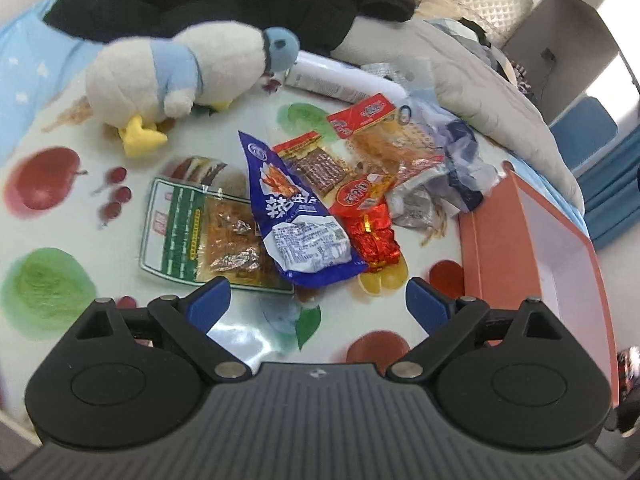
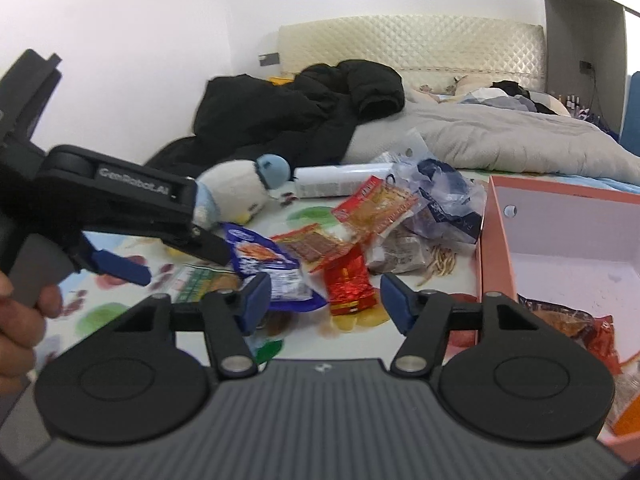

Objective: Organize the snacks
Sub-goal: 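Grasp the blue spicy-strip bag with left tool while right tool grasps red foil packet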

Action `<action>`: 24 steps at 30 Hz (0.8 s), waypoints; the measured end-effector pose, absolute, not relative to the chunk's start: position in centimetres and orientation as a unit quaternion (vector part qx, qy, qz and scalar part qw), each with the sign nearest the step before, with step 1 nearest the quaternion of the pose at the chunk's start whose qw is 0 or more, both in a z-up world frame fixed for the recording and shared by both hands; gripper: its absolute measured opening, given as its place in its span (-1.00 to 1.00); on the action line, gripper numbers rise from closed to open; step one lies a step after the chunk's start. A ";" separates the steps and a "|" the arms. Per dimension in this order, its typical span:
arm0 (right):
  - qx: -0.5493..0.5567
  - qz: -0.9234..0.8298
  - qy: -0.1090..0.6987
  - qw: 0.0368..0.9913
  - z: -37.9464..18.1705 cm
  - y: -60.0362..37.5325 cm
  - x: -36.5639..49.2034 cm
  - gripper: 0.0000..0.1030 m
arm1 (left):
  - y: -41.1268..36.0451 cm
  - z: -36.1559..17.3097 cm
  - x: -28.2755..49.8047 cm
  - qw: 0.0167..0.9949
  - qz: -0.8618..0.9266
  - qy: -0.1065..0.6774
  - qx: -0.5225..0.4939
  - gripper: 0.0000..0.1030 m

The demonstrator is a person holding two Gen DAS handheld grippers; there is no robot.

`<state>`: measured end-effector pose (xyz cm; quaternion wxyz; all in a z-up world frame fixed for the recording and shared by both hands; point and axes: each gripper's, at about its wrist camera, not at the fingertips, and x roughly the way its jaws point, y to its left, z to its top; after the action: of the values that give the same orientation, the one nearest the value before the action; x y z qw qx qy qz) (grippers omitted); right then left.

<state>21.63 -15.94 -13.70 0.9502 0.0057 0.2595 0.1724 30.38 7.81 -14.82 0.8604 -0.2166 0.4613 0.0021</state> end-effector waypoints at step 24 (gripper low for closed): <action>-0.013 0.163 0.324 0.932 -23.6 -13.4 33.1 0.15 | 8.3 -22.9 37.1 0.834 0.022 0.477 -0.275 0.41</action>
<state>33.08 -13.44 -23.56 0.9318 -0.0128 0.3241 0.1628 37.15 8.30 -22.86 0.8344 -0.2749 0.4772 0.0215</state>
